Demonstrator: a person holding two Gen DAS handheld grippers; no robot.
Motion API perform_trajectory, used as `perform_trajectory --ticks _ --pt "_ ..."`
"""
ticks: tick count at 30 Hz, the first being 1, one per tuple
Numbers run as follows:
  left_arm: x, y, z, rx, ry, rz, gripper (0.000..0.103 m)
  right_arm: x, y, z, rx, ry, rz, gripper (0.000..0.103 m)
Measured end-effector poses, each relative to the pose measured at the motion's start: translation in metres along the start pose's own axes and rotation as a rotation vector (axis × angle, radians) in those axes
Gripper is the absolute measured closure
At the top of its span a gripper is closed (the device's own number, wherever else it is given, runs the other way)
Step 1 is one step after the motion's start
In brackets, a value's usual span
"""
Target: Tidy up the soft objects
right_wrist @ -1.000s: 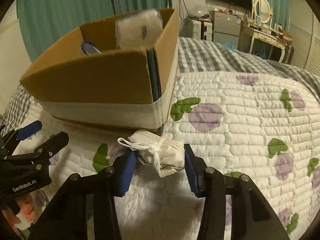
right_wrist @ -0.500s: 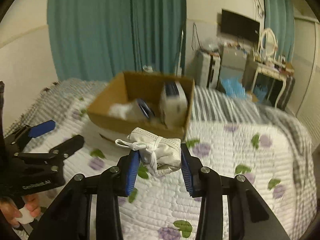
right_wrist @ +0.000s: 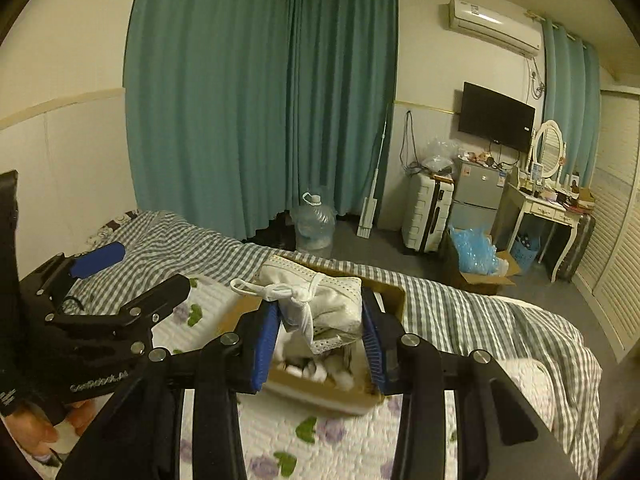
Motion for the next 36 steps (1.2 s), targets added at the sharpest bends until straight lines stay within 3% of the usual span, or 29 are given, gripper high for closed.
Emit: perform_trajectory --ticks 5,11,12,15,18,25,30,36 --pt "-0.049 0.013 0.016 -0.017 0.053 -0.013 0.008 -0.07 0.005 0.008 -0.018 0.07 -0.003 0.065" --pt "-0.093 0.03 0.046 -0.03 0.101 -0.031 0.008 -0.149 0.006 0.05 -0.035 0.192 -0.019 0.059" --pt "-0.097 0.033 0.049 -0.025 0.102 -0.029 0.008 -0.158 0.007 0.056 -0.033 0.202 -0.017 0.056" --pt "-0.099 0.037 0.051 -0.008 0.098 -0.026 0.008 -0.172 0.005 0.067 -0.051 0.205 -0.023 0.034" --pt "-0.095 0.04 0.047 -0.002 0.094 -0.044 0.008 -0.173 0.0 0.066 -0.063 0.165 0.002 0.016" --pt "-0.027 0.022 0.002 -0.006 -0.013 -0.056 0.008 -0.126 -0.027 0.04 -0.118 0.092 0.05 0.016" --pt "0.063 -0.009 -0.044 -0.056 -0.171 -0.041 0.008 -0.04 -0.041 -0.002 -0.111 -0.021 0.083 0.015" --pt "0.163 -0.036 -0.072 -0.062 -0.331 0.006 0.002 0.088 -0.056 -0.043 -0.129 -0.183 0.163 0.001"
Point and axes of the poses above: each gripper's, at about its wrist camera, not at the fingertips, and x roughly against the way its jaws point, y to its left, z to its underside, the point moved 5 cm from there along -x, roughly the way its jaws point, and after that the axes turned 8 degrees about z, right-handed, at the moved point
